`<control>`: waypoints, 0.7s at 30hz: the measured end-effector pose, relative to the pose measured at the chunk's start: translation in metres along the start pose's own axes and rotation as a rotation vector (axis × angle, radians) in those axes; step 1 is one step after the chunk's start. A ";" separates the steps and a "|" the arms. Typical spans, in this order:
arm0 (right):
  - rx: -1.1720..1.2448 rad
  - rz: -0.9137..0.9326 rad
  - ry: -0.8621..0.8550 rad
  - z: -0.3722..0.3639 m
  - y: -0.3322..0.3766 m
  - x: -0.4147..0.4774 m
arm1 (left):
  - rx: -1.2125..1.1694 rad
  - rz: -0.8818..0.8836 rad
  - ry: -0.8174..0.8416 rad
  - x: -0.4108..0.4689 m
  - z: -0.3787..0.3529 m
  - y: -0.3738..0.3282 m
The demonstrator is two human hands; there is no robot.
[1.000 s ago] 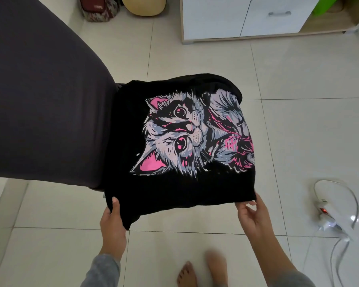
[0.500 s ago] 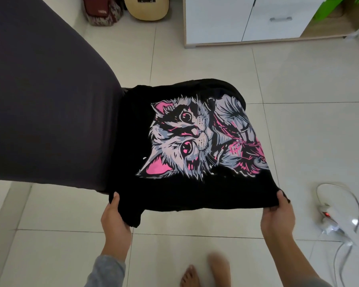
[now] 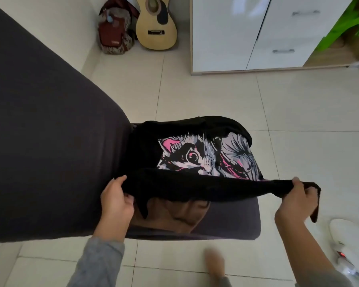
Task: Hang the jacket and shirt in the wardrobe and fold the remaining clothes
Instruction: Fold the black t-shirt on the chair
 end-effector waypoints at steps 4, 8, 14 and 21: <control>-0.143 0.009 0.127 -0.053 0.017 0.022 | -0.066 0.032 0.027 0.019 -0.045 -0.015; -0.164 -0.089 0.496 -0.109 0.014 0.028 | 0.101 -0.162 0.277 0.017 -0.097 -0.038; -0.448 -0.100 0.501 -0.100 -0.033 0.024 | 0.485 -0.408 -0.110 0.048 -0.042 -0.009; -0.602 -0.493 0.367 -0.043 -0.111 -0.001 | 0.118 0.201 -0.070 0.050 0.012 0.101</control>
Point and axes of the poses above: each hand's wrist, its own x-axis towards the middle knuckle, its own z-axis out of the back of the hand, y = z × x, the point moved 9 cm from there along x, towards the middle knuckle, and after that the axes turned 3 degrees about -y, right-handed, at the moved point
